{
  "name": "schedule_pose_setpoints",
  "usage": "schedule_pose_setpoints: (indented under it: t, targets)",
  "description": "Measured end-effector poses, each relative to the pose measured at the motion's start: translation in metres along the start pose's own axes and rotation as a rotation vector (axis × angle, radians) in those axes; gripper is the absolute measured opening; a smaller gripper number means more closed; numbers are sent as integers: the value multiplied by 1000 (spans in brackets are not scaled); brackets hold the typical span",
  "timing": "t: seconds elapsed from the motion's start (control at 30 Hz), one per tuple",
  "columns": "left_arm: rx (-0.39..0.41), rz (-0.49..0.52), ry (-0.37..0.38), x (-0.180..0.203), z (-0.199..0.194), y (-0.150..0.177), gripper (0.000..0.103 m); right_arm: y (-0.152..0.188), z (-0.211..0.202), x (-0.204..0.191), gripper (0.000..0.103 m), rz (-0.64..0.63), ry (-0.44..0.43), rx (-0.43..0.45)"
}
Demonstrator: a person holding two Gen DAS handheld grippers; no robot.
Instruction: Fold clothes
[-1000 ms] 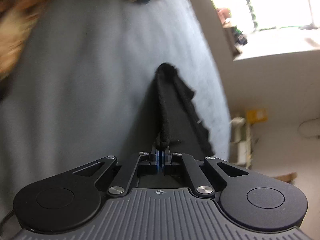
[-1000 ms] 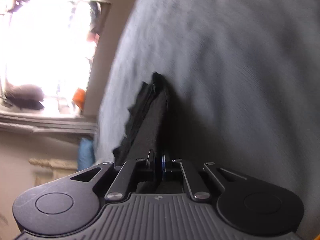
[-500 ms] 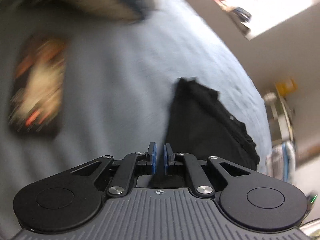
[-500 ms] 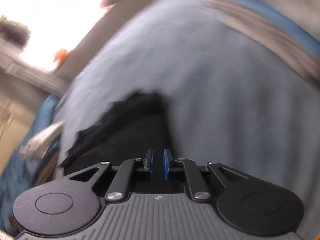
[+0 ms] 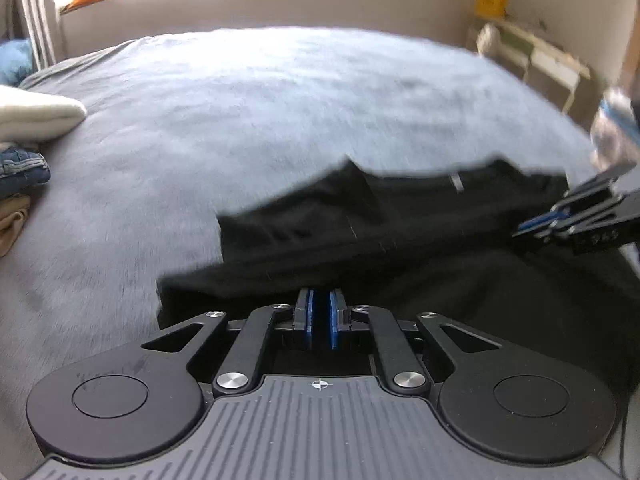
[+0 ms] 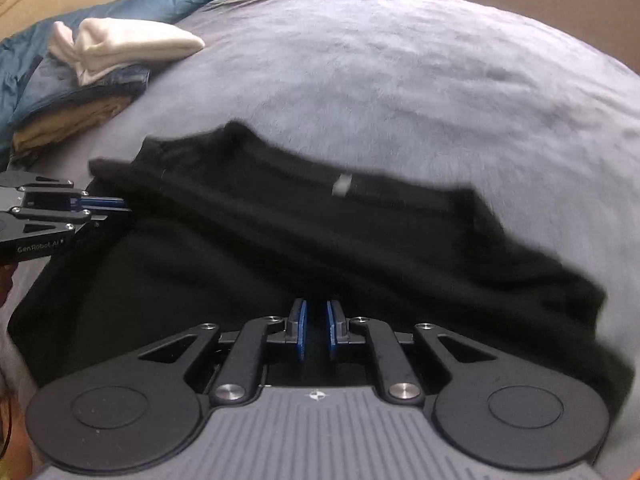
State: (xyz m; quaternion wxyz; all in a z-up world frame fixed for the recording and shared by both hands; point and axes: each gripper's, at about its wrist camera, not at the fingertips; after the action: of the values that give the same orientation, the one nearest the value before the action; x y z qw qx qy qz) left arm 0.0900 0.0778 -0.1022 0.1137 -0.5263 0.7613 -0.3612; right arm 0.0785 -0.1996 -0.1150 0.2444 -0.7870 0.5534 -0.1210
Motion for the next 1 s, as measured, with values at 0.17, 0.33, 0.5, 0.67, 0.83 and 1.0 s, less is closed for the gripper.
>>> schedule_pose_setpoints:
  t: [0.17, 0.33, 0.5, 0.67, 0.83, 1.0]
  targets:
    - [102, -172, 5, -32, 5, -16, 8, -35, 15, 19, 11, 73, 40, 77]
    - [173, -364, -1, -65, -10, -15, 14, -38, 2, 45, 12, 184, 48, 125]
    - [145, -446, 29, -82, -36, 6, 23, -15, -11, 67, 12, 233, 18, 74]
    - [94, -510, 54, -88, -48, 26, 34, 9, -25, 88, 12, 282, -12, 22]
    - [99, -529, 51, -87, -47, 26, 34, 27, -33, 117, 11, 368, -35, -12]
    - [118, -552, 56, -90, -57, 28, 35, 17, -50, 176, 23, 696, -86, 170]
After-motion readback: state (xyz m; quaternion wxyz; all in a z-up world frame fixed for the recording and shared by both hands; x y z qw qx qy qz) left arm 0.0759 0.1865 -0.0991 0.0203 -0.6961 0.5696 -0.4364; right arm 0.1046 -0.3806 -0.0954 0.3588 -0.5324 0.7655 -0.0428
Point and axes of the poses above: each gripper's, at about its wrist camera, not at the fingertips, and z roughly the way its jaws point, x to its right, y to its underside, and after that the axes turned 4 degrees about y, right-handed
